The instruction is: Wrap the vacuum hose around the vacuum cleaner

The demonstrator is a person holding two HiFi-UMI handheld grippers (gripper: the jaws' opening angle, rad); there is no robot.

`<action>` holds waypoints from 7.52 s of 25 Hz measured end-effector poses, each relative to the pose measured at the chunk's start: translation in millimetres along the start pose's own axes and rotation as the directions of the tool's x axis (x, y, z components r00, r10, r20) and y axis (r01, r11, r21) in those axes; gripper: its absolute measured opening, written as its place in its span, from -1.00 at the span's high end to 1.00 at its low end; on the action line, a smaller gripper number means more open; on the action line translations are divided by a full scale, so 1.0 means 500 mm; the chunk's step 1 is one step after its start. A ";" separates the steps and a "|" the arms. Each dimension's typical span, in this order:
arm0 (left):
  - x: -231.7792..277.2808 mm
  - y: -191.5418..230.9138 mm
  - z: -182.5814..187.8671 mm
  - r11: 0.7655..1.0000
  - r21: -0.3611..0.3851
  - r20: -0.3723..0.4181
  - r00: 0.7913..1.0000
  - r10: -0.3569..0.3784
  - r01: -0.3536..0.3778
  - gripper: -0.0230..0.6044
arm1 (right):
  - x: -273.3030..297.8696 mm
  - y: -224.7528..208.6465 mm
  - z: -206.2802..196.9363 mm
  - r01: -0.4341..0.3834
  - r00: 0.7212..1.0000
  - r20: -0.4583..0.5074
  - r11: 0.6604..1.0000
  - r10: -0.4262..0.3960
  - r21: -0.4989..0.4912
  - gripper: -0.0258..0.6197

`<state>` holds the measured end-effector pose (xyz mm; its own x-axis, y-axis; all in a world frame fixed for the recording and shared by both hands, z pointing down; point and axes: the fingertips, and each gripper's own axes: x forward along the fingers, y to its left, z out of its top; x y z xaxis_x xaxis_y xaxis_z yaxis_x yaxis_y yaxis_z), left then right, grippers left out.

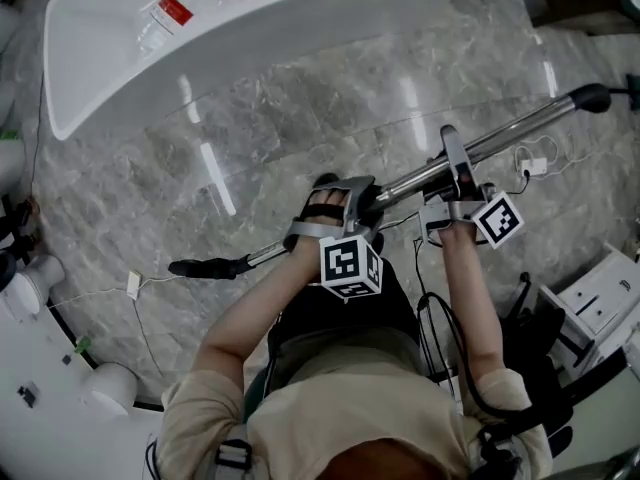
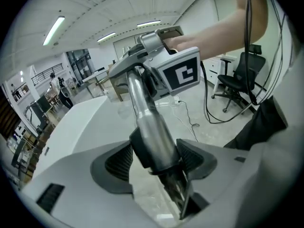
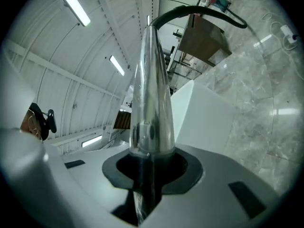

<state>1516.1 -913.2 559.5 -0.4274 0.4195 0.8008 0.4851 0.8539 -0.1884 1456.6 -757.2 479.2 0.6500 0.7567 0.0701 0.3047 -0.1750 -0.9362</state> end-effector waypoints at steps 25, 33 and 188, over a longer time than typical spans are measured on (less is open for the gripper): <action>-0.214 -0.018 0.128 0.912 0.383 0.089 0.988 0.125 -0.150 0.01 | -0.146 0.117 0.067 0.327 0.914 0.192 0.929 -0.358 0.174 0.68; -0.255 -0.013 0.157 0.905 0.423 0.163 0.986 -0.034 -0.039 0.00 | -0.139 0.148 0.084 0.326 0.914 0.191 0.929 -0.357 0.176 0.69; 0.794 0.005 1.405 -0.268 0.607 -0.791 0.535 -0.298 0.748 0.17 | -0.592 -0.558 1.064 0.110 0.189 -0.657 0.681 -0.730 -0.724 0.71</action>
<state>811.6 -527.9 477.6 0.2298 -0.2740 0.9339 -0.9127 0.2724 0.3045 808.8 -597.1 536.2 0.3577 -0.1435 0.9227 0.7832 -0.4921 -0.3801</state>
